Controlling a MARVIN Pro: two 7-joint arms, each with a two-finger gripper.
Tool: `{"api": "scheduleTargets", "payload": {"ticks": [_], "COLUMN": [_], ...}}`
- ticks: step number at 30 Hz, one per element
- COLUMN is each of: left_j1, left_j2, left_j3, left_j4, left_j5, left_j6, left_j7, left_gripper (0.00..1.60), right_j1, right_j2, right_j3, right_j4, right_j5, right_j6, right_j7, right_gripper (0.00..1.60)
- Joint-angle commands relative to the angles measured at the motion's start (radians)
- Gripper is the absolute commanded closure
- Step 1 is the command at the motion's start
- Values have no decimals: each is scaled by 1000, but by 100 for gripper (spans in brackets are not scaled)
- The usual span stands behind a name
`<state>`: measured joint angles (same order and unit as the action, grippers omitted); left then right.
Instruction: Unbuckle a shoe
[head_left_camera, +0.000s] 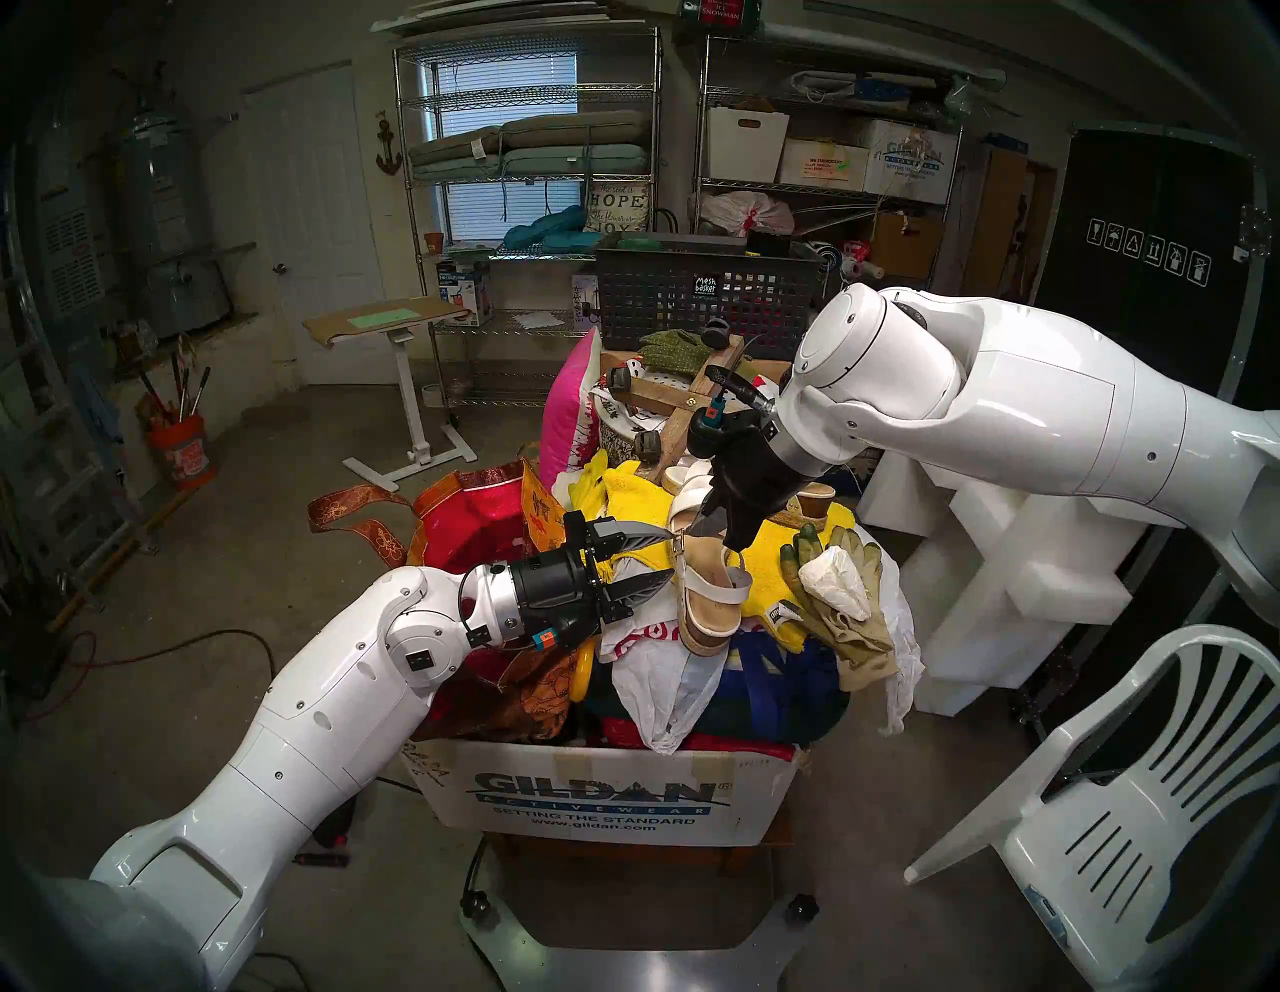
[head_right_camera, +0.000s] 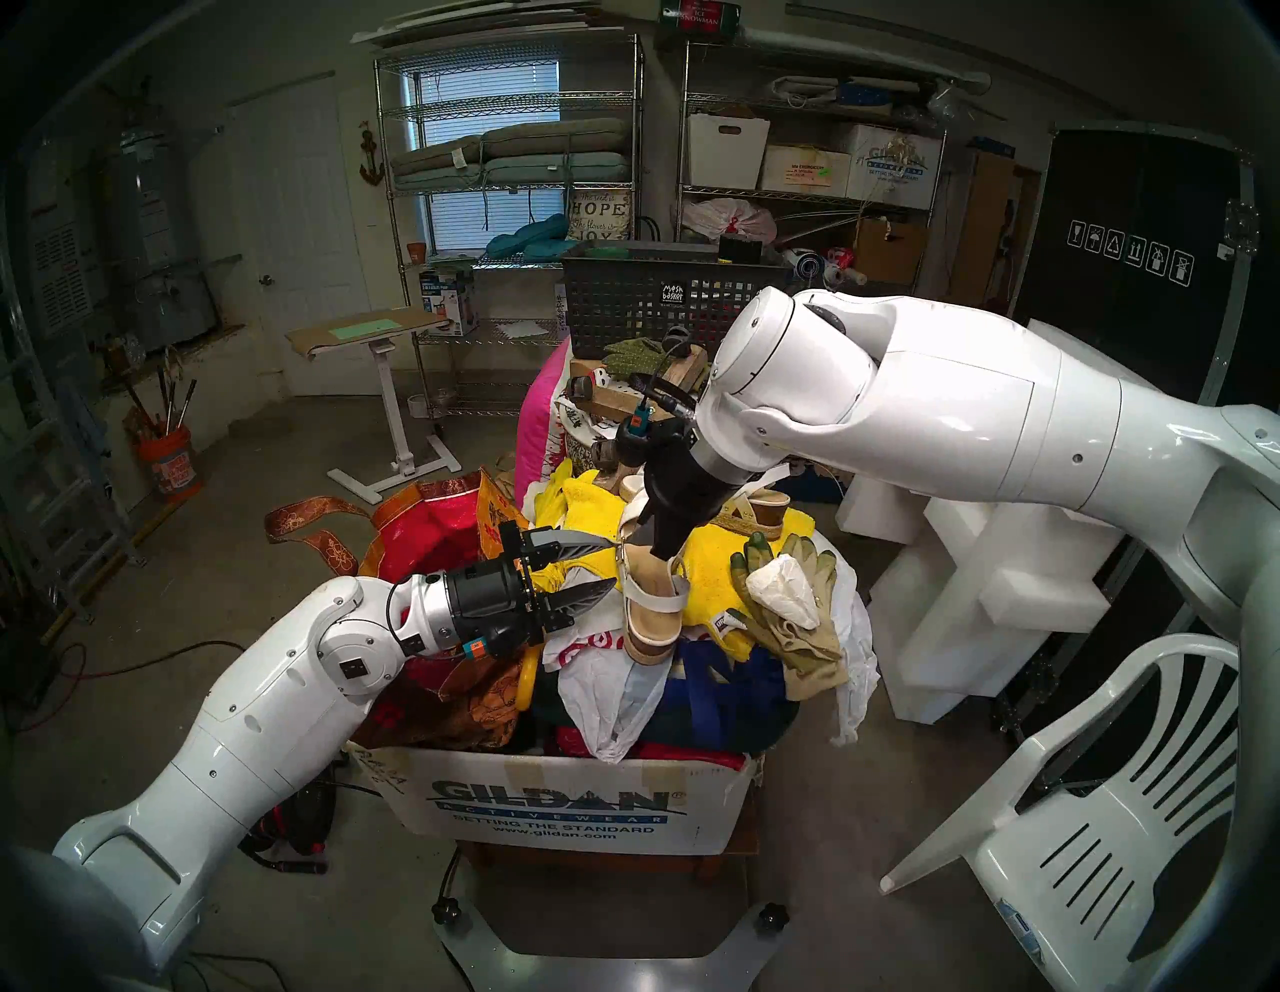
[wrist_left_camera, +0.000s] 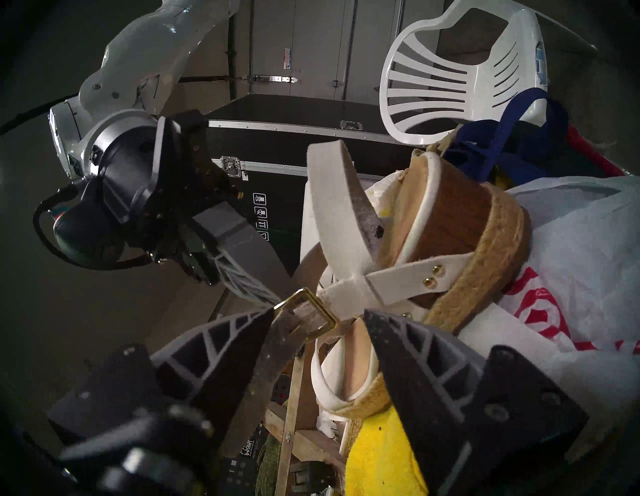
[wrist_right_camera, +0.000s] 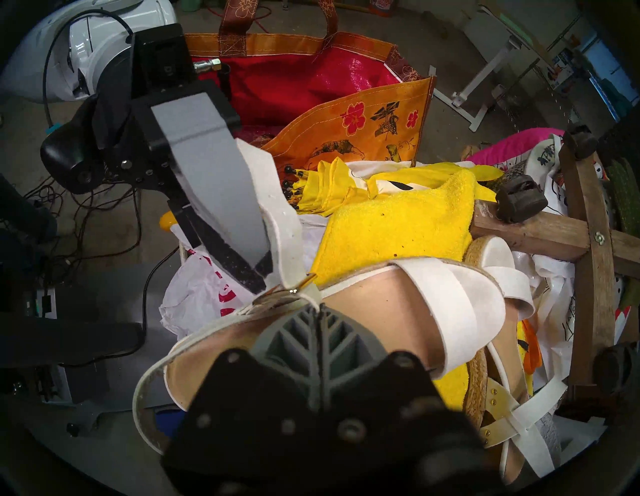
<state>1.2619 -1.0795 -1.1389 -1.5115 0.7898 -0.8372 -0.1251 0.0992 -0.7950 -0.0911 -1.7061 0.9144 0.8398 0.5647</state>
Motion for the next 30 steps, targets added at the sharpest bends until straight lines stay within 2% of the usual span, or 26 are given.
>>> {"api": "scheduleTargets", "payload": {"ticks": [1,3,8,10,13,15,17,18,20,22,23,24,30], "left_j1": [-11,-9,2,8,18,20,21,20,16,10,10,8,5], "left_j2": [-16,-15,-18,-20,-29,-33,-40,-49,-60,-74,-74,-75,-84], "left_j3": [-1,0,1,1,-3,-5,-7,-11,-17,-25,-25,-26,-32], "left_j4": [-26,-28,-36,-42,-46,-43,-40,-33,-28,-22,-22,-21,-11], "left_j5": [-31,-32,-27,-26,3,13,25,30,43,57,57,74,96], "left_j6": [13,12,16,19,18,13,18,20,28,37,37,35,37], "left_j7": [-8,-9,-3,0,31,45,57,71,88,113,113,122,149], "left_gripper": [78,78,55,53,38,38,42,63,82,92,92,105,103], "right_j1": [17,17,22,21,21,21,19,19,17,17,17,17,18], "right_j2": [8,8,6,5,4,3,3,3,2,2,2,2,0], "right_j3": [19,19,20,21,21,21,23,23,24,25,25,26,28], "right_j4": [-11,-12,-14,-15,-16,-17,-20,-21,-25,-30,-30,-32,-36], "right_j5": [7,8,11,13,15,16,19,21,24,28,28,30,36], "right_j6": [5,6,8,8,9,9,11,11,14,17,17,19,24], "right_j7": [-6,-7,-12,-14,-16,-17,-22,-24,-27,-35,-35,-36,-42], "right_gripper": [160,160,160,160,160,160,160,160,160,160,160,160,160]}}
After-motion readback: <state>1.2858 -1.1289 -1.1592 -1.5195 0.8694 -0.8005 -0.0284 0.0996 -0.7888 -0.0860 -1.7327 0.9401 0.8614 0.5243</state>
